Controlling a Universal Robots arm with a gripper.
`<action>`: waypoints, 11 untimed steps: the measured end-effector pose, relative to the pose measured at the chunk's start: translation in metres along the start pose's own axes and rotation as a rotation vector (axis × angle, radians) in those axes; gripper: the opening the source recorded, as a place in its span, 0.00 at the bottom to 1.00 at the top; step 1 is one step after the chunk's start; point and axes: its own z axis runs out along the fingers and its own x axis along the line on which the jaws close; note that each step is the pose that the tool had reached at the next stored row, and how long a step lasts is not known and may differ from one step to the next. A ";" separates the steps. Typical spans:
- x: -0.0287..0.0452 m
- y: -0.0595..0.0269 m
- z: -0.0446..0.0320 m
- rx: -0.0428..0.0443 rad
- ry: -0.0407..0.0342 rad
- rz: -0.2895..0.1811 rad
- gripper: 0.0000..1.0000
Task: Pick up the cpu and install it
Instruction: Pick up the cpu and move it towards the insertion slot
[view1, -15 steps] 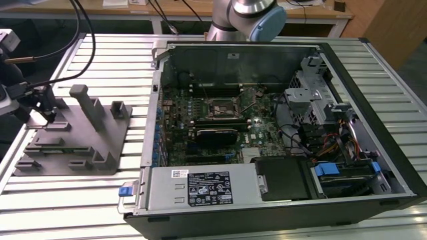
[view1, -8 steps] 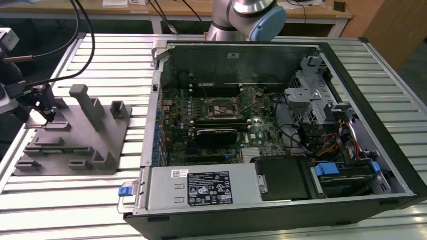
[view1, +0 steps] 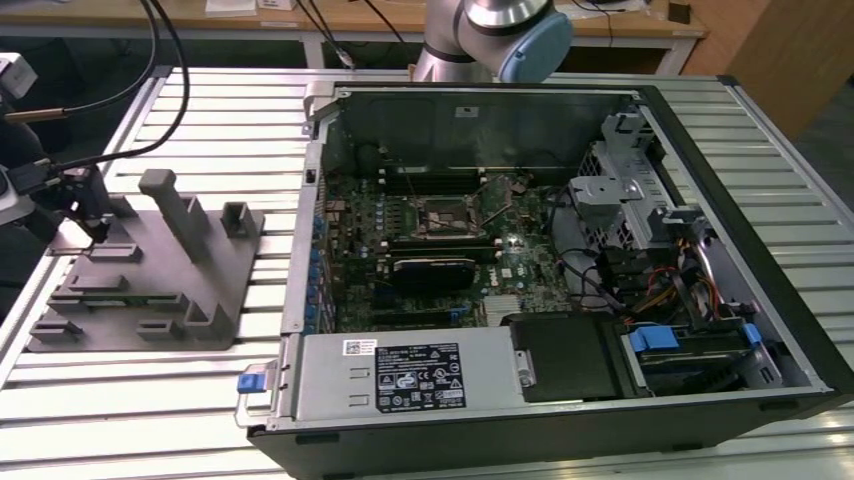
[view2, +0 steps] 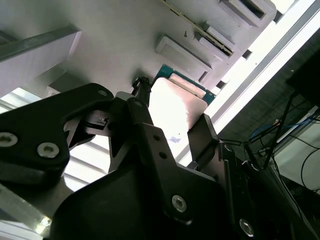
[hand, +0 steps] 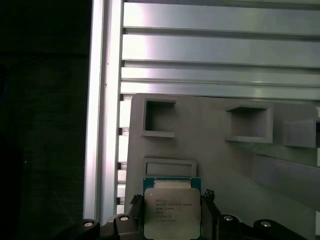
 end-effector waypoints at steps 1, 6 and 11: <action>0.0000 0.0000 -0.0004 0.0000 0.0001 0.000 0.55; -0.0001 0.0001 -0.0036 0.0000 0.0001 0.000 0.55; -0.0002 0.0004 -0.0080 -0.0001 0.0000 0.000 0.55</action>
